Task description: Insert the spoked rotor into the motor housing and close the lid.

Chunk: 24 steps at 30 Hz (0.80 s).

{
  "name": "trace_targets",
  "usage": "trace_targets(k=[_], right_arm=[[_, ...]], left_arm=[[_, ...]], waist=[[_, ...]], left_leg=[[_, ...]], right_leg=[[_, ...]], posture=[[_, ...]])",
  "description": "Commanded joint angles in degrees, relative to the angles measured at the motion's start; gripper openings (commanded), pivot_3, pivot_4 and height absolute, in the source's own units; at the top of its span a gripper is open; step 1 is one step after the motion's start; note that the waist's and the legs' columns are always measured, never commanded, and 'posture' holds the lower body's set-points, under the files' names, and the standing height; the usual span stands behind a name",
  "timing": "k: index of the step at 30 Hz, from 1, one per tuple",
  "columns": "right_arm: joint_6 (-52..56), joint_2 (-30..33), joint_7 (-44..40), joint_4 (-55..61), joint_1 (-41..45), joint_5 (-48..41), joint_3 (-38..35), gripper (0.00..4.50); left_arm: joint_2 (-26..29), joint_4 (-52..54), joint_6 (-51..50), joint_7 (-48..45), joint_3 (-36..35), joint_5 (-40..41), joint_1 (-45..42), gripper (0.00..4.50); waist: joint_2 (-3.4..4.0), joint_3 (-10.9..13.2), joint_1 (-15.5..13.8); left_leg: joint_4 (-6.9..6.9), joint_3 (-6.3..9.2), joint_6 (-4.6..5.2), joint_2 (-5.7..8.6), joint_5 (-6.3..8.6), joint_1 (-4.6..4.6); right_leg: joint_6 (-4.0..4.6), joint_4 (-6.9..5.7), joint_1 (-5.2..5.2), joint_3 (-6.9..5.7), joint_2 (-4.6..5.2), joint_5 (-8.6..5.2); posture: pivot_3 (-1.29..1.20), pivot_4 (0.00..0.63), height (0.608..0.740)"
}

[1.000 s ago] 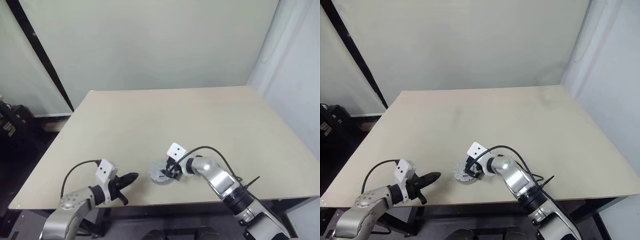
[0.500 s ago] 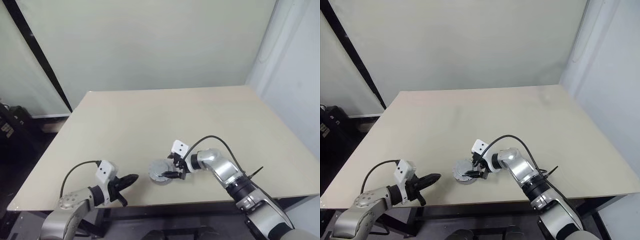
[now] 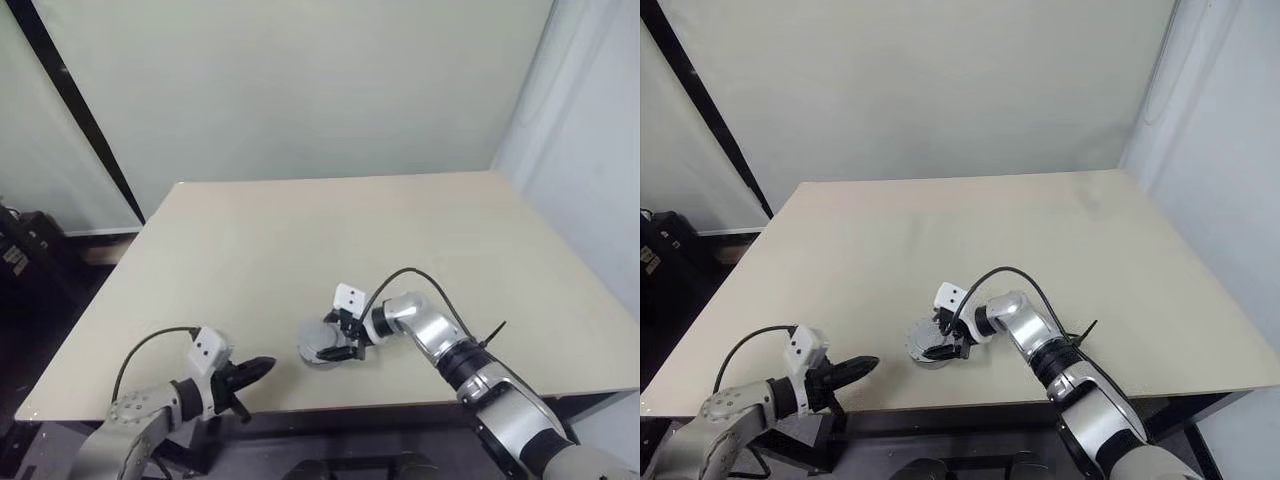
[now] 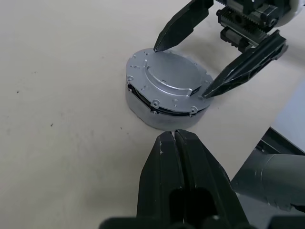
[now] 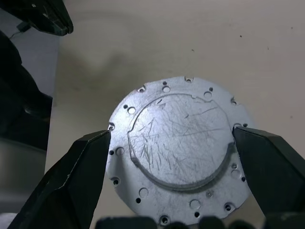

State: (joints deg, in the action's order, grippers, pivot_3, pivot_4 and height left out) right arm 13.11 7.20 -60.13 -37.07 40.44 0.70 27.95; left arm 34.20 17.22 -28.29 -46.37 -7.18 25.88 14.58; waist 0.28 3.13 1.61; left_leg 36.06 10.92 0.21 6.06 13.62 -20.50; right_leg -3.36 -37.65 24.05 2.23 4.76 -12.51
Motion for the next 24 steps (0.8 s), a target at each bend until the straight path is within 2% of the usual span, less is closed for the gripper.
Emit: trace_targets(k=[1, 4, 8, 10, 24], right_arm=[[-2.08, -1.15, -0.39, -1.47, 2.28, 0.48, -1.04, 4.47], [-2.74, -1.90, -0.38, -3.19, 2.91, 0.77, -1.38, 4.47], [-3.31, -2.56, -0.24, -4.90, 3.40, 1.16, -1.97, 3.56], [-3.41, -2.62, -0.24, -5.07, 3.42, 1.52, -1.93, 3.39], [-2.34, -2.51, -0.59, -4.00, 2.60, 3.47, -1.18, 3.37]], left_arm=[[0.54, 2.52, 0.21, 0.24, -2.01, 1.29, 0.25, 0.00], [0.44, 2.67, 0.29, 0.27, -2.28, 1.19, 0.59, 0.00], [0.29, 2.63, 0.36, 0.43, -2.16, 1.00, 0.43, 0.00], [0.00, 2.13, 0.69, 0.60, -1.62, 0.65, -0.46, 0.00], [-1.70, -3.26, 2.62, -0.05, 3.16, -1.62, -6.71, 0.00]], waist=[[0.01, 0.00, 0.03], [0.01, 0.00, 0.05], [0.01, 0.00, 0.07], [0.02, -0.01, 0.09], [0.03, -0.03, 0.11]], left_leg=[[0.00, 0.00, 0.00, 0.00, 0.00, 0.02], [0.00, -0.01, -0.01, 0.00, 0.00, 0.03], [0.00, -0.02, -0.02, 0.00, -0.01, 0.03], [0.00, -0.02, -0.02, -0.01, -0.01, 0.03], [0.00, -0.03, -0.07, -0.02, -0.05, 0.07]], right_leg=[[0.00, 0.00, 0.00, 0.00, 0.00, 0.00], [0.04, -0.01, 0.02, 0.01, -0.02, 0.03], [0.09, -0.01, 0.03, 0.01, -0.03, 0.06], [0.10, -0.01, 0.04, 0.01, -0.04, 0.06], [0.19, -0.02, 0.02, 0.02, -0.14, 0.13]], posture=[[0.00, 0.000, 0.740], [0.00, 0.000, 0.740], [0.00, 0.000, 0.740], [0.00, 0.000, 0.740], [0.00, 0.000, 0.740]])
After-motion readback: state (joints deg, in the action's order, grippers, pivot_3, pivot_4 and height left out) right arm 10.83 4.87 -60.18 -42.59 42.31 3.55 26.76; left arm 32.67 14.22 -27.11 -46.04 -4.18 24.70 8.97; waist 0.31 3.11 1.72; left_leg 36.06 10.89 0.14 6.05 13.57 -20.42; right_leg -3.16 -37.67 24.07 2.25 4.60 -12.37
